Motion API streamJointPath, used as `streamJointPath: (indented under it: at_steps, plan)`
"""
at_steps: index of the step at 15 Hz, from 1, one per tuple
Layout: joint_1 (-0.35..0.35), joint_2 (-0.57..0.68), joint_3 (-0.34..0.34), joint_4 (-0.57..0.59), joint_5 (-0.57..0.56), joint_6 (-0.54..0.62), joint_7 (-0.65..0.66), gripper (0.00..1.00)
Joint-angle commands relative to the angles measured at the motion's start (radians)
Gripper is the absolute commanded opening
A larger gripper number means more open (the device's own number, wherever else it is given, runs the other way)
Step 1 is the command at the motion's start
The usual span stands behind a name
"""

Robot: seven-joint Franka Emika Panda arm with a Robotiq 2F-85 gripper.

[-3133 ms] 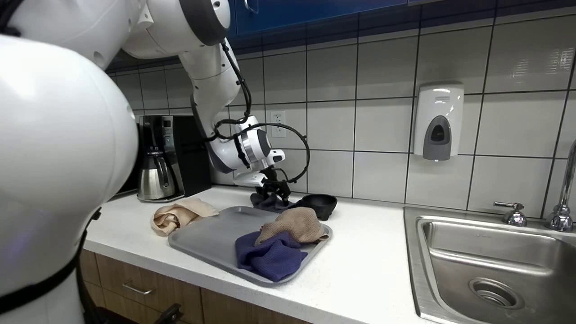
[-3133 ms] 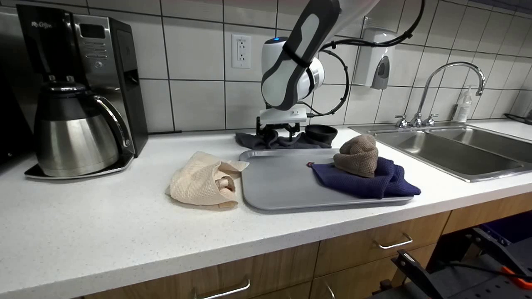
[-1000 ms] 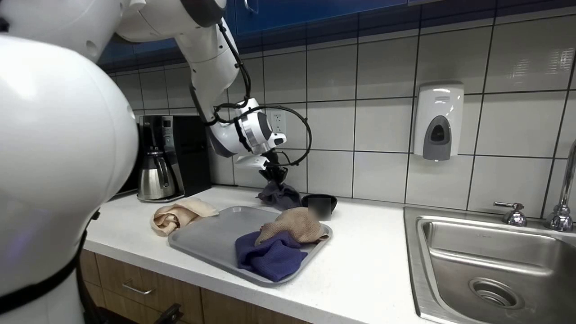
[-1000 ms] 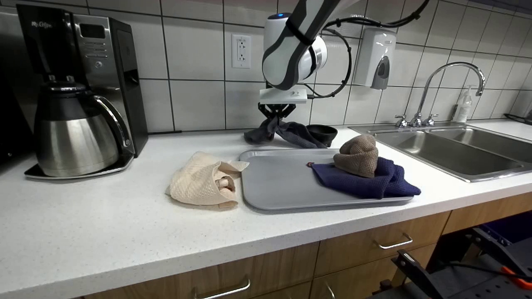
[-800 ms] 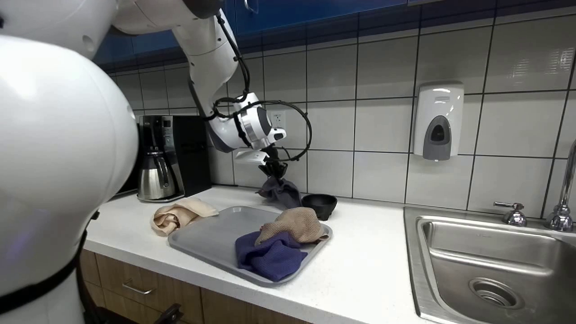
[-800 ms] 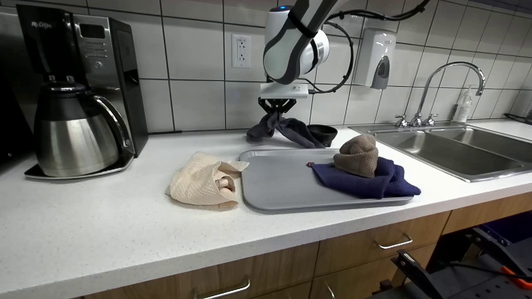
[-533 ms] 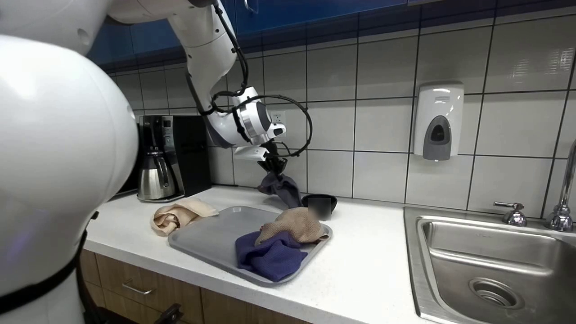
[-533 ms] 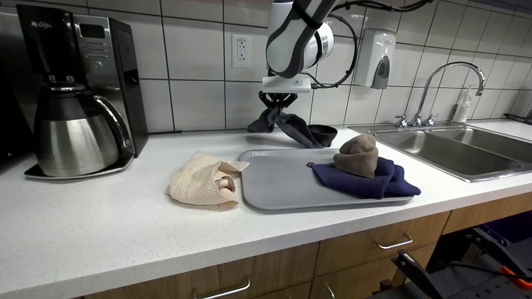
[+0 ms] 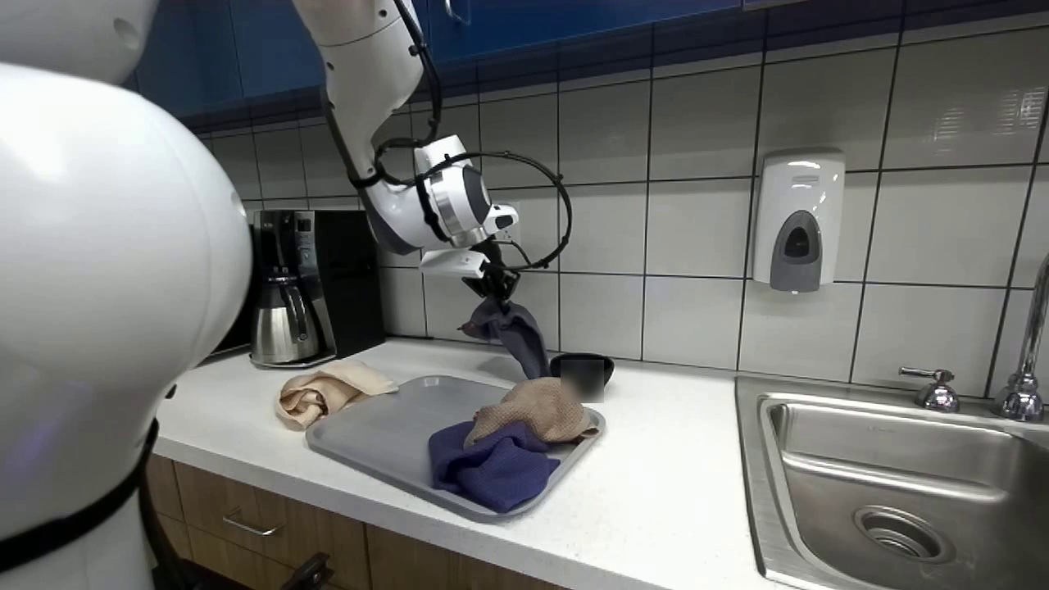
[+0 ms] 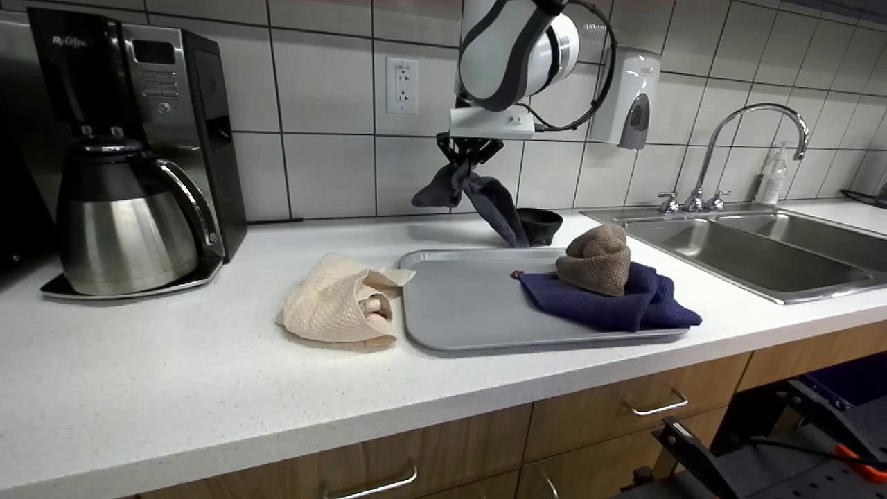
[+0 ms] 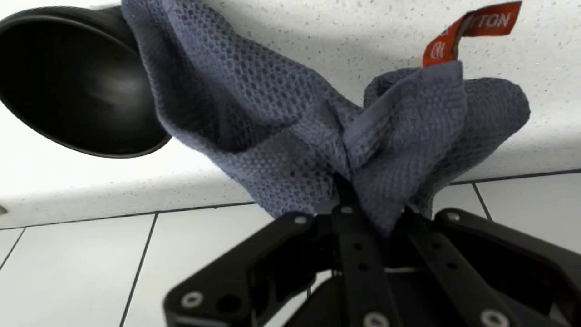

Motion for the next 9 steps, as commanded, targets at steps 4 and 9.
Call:
streamJointPath:
  at_steps: [4,9]
  plan:
    - [-0.007,-0.151,0.008,-0.160,-0.002,0.065,-0.085,0.02]
    - [-0.009,-0.230,0.013,-0.236,-0.008,0.085,-0.114,0.02]
